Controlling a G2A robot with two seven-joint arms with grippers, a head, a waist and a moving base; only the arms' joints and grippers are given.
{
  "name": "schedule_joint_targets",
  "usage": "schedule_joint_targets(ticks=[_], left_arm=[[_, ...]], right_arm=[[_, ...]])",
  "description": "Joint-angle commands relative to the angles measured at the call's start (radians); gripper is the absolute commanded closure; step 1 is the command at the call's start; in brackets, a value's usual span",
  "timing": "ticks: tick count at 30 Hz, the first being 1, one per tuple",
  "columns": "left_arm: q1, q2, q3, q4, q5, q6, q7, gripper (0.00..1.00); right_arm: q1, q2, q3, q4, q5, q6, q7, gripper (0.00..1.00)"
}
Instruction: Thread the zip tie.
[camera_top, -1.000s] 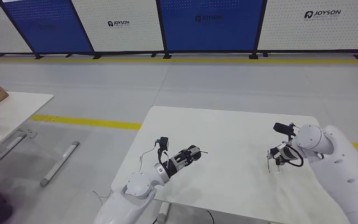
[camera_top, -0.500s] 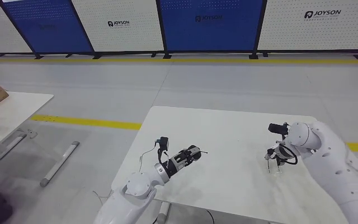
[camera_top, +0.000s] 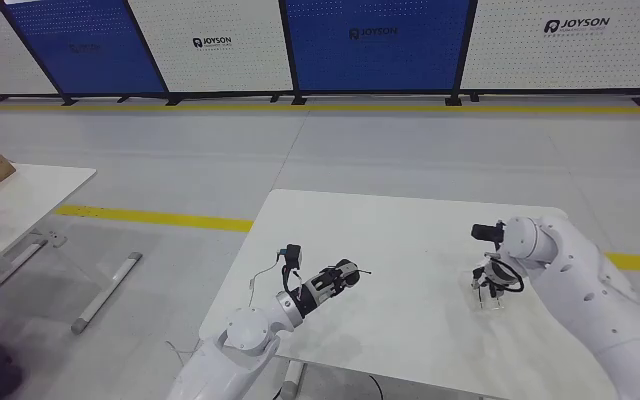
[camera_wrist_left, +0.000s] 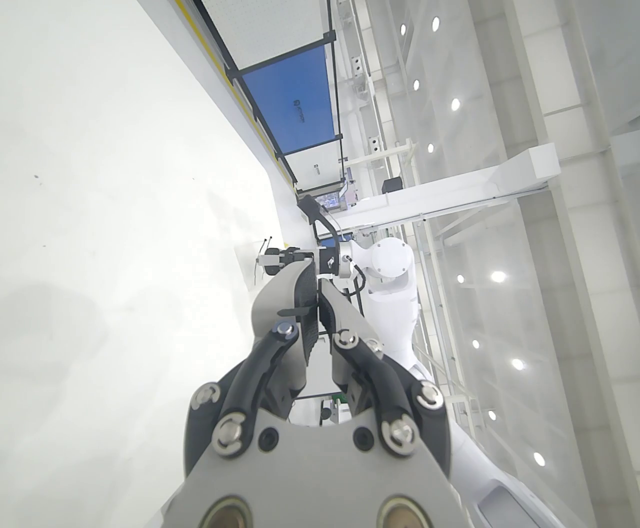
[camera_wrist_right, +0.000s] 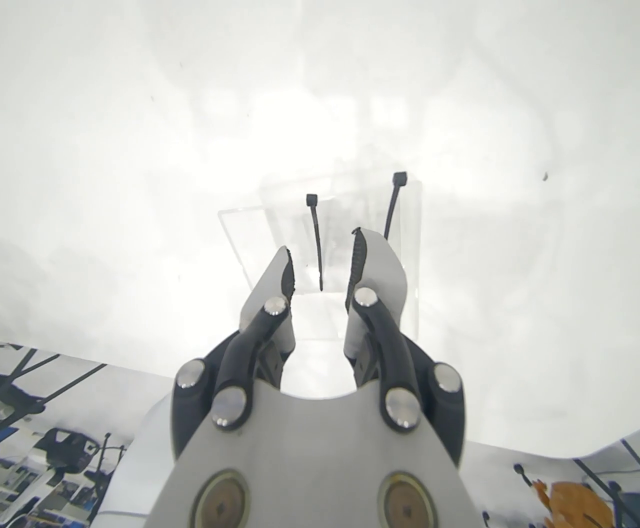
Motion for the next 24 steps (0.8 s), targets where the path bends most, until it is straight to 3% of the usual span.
schedule_joint_targets(ticks=[1,19,24], left_arm=[[0.0,0.0,0.0,0.0,0.0,0.0,0.0,1.0],[0.0,0.0,0.0,0.0,0.0,0.0,0.0,1.0],[0.0,0.0,0.0,0.0,0.0,0.0,0.0,1.0]], right_arm=[[0.007,-0.005,-0.008,0.014,0.003,-0.003,0.0,0.73],[0.058,-0.077,-0.082,0.167,0.024,-0.03,-0.001,0.79],[0.072,-0.097,-0.09,0.212,0.029,-0.045,-0.007,0.93]])
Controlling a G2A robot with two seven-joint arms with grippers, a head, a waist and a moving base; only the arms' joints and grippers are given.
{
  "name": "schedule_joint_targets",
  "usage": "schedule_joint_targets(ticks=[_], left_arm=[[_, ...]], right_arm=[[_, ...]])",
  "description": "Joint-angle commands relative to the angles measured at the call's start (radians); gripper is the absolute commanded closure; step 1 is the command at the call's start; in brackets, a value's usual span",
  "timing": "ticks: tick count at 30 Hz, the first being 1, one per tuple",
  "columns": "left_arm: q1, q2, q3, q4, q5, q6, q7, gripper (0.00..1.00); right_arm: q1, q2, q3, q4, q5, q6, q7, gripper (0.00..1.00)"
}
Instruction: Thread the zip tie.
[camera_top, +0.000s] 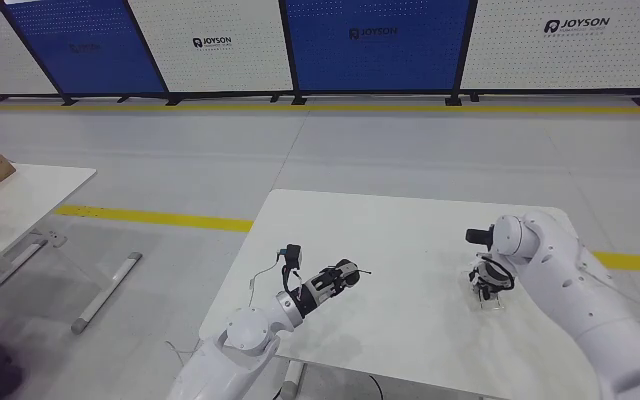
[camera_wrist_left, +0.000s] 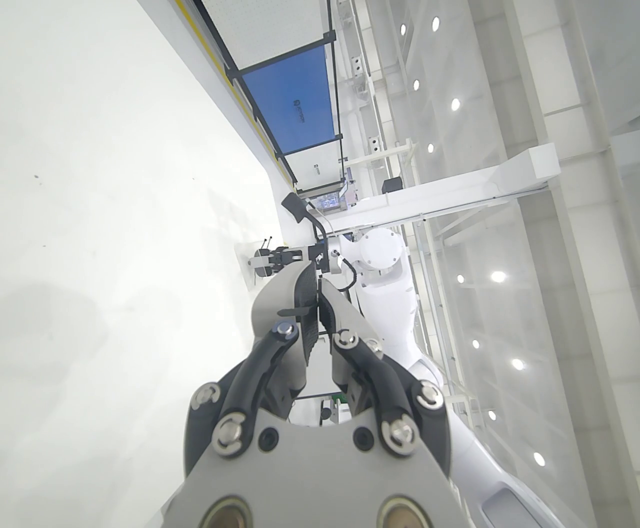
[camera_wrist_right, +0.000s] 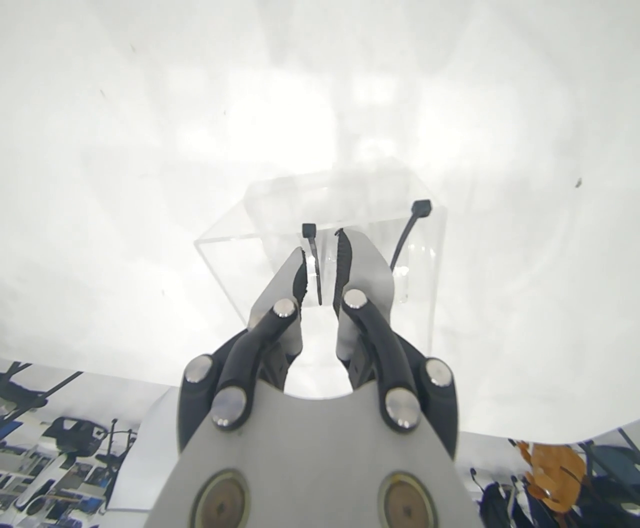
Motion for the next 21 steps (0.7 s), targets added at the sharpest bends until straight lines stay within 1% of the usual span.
schedule_joint_targets(ticks=[1,2,8,13,17,21], left_arm=[[0.0,0.0,0.0,0.0,0.0,0.0,0.0,1.0],[0.0,0.0,0.0,0.0,0.0,0.0,0.0,1.0],[0.0,0.0,0.0,0.0,0.0,0.0,0.0,1.0],[0.0,0.0,0.0,0.0,0.0,0.0,0.0,1.0],[0.0,0.0,0.0,0.0,0.0,0.0,0.0,1.0],[0.0,0.0,0.0,0.0,0.0,0.0,0.0,1.0]], right_arm=[[0.006,-0.007,-0.002,0.018,0.001,-0.007,-0.002,0.98],[0.008,-0.01,-0.002,0.025,0.002,-0.009,-0.003,1.0],[0.016,-0.023,-0.002,0.055,0.0,-0.021,-0.008,1.0],[0.014,-0.024,0.003,0.054,-0.012,-0.025,-0.011,1.0],[-0.001,-0.014,0.019,0.017,-0.022,-0.028,-0.016,1.0],[-0.027,0.011,0.051,-0.053,-0.035,-0.03,-0.002,1.0]])
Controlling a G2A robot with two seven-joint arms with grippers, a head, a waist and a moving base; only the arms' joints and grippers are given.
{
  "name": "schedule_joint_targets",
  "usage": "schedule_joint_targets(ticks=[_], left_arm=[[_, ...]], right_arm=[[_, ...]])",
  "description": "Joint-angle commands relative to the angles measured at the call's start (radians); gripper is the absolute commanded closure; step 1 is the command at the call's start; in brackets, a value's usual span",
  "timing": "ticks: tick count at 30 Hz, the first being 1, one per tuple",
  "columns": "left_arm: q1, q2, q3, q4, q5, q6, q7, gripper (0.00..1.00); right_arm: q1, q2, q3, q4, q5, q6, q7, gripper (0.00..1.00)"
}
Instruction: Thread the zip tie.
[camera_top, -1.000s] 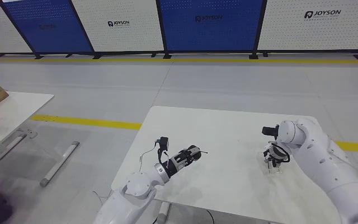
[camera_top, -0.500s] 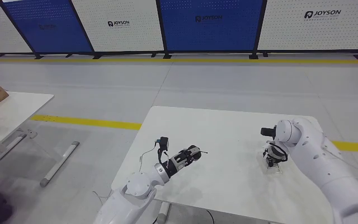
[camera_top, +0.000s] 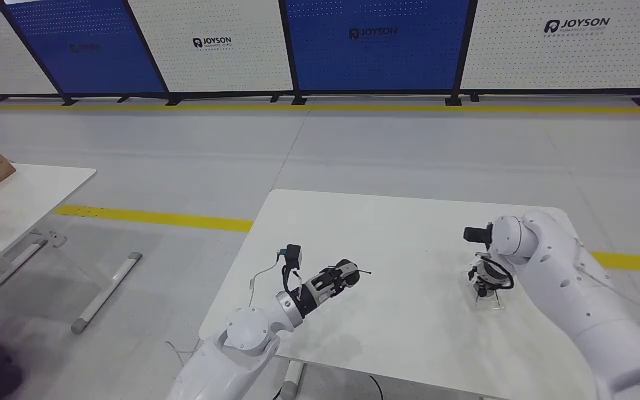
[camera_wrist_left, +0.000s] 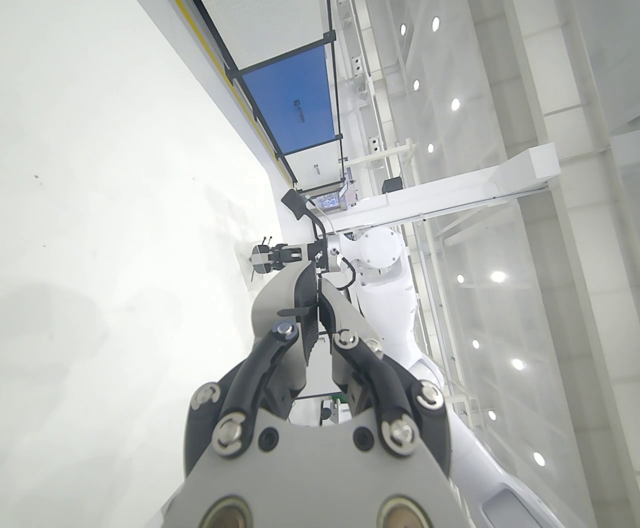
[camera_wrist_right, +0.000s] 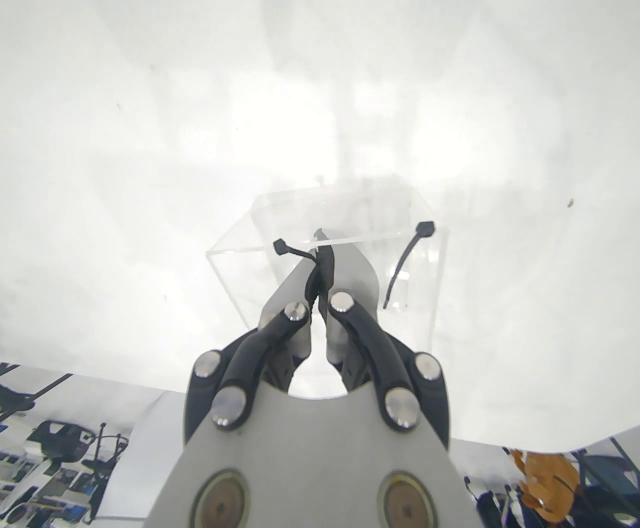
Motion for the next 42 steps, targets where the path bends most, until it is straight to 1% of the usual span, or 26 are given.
schedule_joint_targets(ticks=[1,3,6,10,11,14,15,17,18,21,22,35,37,38,40,42], left_arm=[[0.0,0.0,0.0,0.0,0.0,0.0,0.0,1.0],[0.0,0.0,0.0,0.0,0.0,0.0,0.0,1.0],[0.0,0.0,0.0,0.0,0.0,0.0,0.0,1.0],[0.0,0.0,0.0,0.0,0.0,0.0,0.0,1.0],[0.0,0.0,0.0,0.0,0.0,0.0,0.0,1.0],[0.0,0.0,0.0,0.0,0.0,0.0,0.0,1.0],[0.0,0.0,0.0,0.0,0.0,0.0,0.0,1.0],[0.0,0.0,0.0,0.0,0.0,0.0,0.0,1.0],[0.0,0.0,0.0,0.0,0.0,0.0,0.0,1.0],[0.0,0.0,0.0,0.0,0.0,0.0,0.0,1.0],[0.0,0.0,0.0,0.0,0.0,0.0,0.0,1.0],[0.0,0.0,0.0,0.0,0.0,0.0,0.0,1.0],[0.0,0.0,0.0,0.0,0.0,0.0,0.0,1.0],[0.0,0.0,0.0,0.0,0.0,0.0,0.0,1.0],[0.0,0.0,0.0,0.0,0.0,0.0,0.0,1.0],[0.0,0.0,0.0,0.0,0.0,0.0,0.0,1.0]], right_arm=[[-0.017,0.018,0.023,-0.047,-0.008,0.0,0.013,1.0],[-0.037,0.037,0.046,-0.092,-0.019,0.005,0.013,1.0],[-0.082,0.072,0.088,-0.183,-0.041,0.02,0.013,1.0],[-0.169,0.125,0.191,-0.34,-0.06,0.038,-0.024,1.0],[-0.203,0.142,0.229,-0.393,-0.067,0.046,-0.047,1.0],[-0.294,0.18,0.333,-0.518,-0.061,0.042,-0.107,1.0],[-0.336,0.194,0.386,-0.575,-0.049,0.036,-0.141,1.0],[-0.404,0.215,0.464,-0.652,-0.029,0.012,-0.191,1.0],[-0.448,0.226,0.512,-0.704,-0.013,-0.007,-0.222,1.0],[-0.555,0.248,0.618,-0.804,0.038,-0.057,-0.277,1.0],[-0.564,0.25,0.625,-0.81,0.045,-0.062,-0.275,1.0],[-0.566,0.249,0.625,-0.812,0.049,-0.064,-0.282,1.0],[-0.588,0.245,0.625,-0.823,0.081,-0.086,-0.345,1.0],[-0.603,0.244,0.627,-0.834,0.079,-0.088,-0.385,1.0],[-0.643,0.241,0.627,-0.889,0.103,-0.112,-0.467,1.0],[-0.687,0.239,0.618,-0.953,0.084,-0.105,-0.548,1.0]])
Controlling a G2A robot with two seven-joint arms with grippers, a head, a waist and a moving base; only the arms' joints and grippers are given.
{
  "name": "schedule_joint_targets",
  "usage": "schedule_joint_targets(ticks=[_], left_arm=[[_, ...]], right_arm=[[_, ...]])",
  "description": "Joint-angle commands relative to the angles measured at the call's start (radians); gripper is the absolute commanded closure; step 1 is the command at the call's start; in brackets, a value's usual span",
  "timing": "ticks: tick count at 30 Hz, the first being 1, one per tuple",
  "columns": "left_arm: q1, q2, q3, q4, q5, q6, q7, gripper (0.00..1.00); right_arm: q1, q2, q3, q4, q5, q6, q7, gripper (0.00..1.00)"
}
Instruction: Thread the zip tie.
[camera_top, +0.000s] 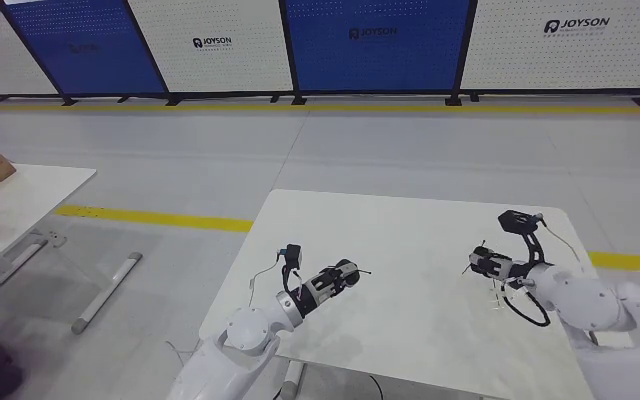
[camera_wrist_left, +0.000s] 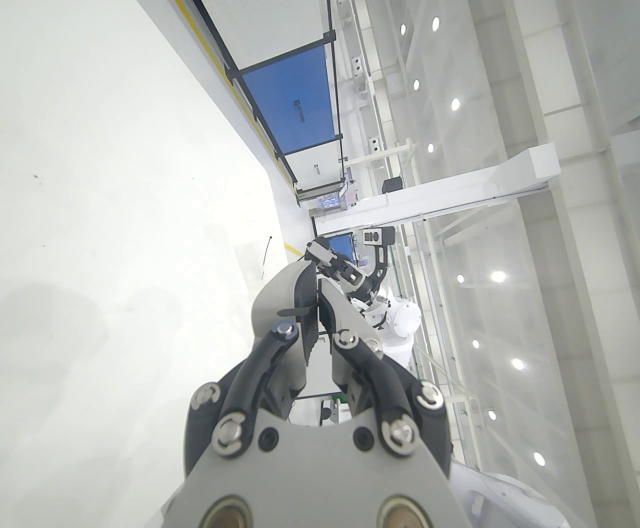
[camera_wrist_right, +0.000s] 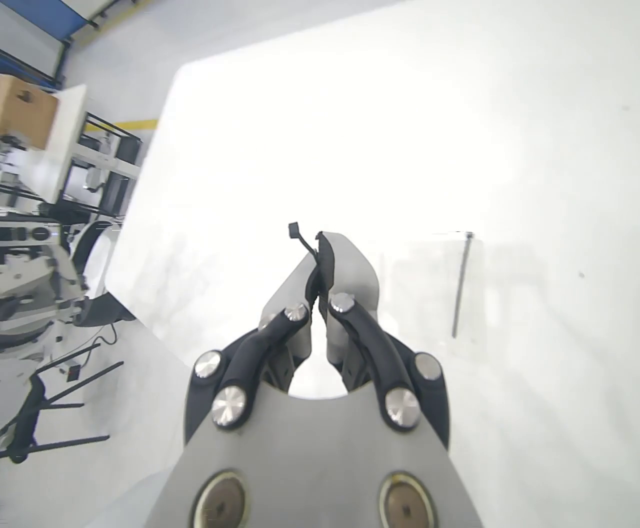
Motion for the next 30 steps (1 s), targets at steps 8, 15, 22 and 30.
schedule_joint_targets(ticks=[8,15,22,30], left_arm=[[0.0,0.0,0.0,0.0,0.0,0.0,0.0,1.0],[0.0,0.0,0.0,0.0,0.0,0.0,0.0,1.0],[0.0,0.0,0.0,0.0,0.0,0.0,0.0,1.0],[0.0,0.0,0.0,0.0,0.0,0.0,0.0,1.0]], right_arm=[[-0.09,-0.031,-0.108,-0.153,-0.087,0.172,-0.285,1.0],[-0.09,-0.031,-0.108,-0.153,-0.087,0.172,-0.285,1.0],[-0.09,-0.031,-0.108,-0.153,-0.087,0.172,-0.285,1.0],[-0.09,-0.031,-0.108,-0.153,-0.087,0.172,-0.285,1.0]])
